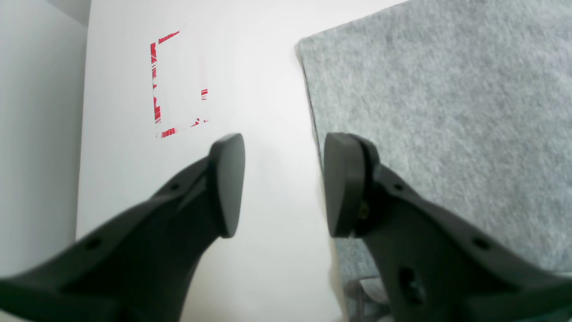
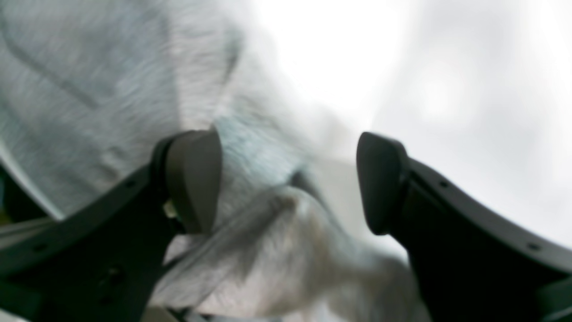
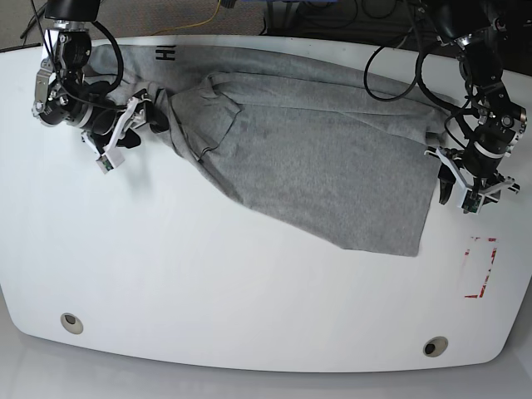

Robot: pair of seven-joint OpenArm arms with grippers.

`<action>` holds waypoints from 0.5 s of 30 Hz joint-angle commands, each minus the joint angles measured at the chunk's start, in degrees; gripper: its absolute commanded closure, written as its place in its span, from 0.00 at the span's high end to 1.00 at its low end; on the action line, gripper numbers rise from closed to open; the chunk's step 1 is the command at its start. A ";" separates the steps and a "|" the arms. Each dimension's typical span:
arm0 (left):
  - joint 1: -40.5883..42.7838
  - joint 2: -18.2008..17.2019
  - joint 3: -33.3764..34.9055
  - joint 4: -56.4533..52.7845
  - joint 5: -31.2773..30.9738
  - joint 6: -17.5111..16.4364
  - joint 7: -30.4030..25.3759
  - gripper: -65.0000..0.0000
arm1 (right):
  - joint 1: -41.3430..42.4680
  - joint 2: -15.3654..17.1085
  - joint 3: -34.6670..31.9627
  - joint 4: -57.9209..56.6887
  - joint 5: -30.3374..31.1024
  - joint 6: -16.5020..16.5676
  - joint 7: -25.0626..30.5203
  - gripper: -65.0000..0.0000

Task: Layout the t-shirt on the table in an organized manner, then fold the t-shirt properly
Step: 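Lift the pinched corner with the right gripper and pull it outward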

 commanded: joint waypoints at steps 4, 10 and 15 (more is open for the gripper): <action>-0.72 -0.66 -0.14 0.94 -0.70 0.38 -1.36 0.41 | 0.41 -0.58 -1.87 0.93 1.12 0.30 1.23 0.41; -0.72 -0.66 -0.14 0.94 -0.70 0.38 -1.36 0.41 | 0.23 -0.93 -2.05 0.93 1.12 0.30 1.23 0.22; -0.72 -0.66 -0.14 0.94 -0.70 0.38 -1.36 0.41 | 0.23 -0.93 -2.14 1.10 1.12 0.30 1.23 0.11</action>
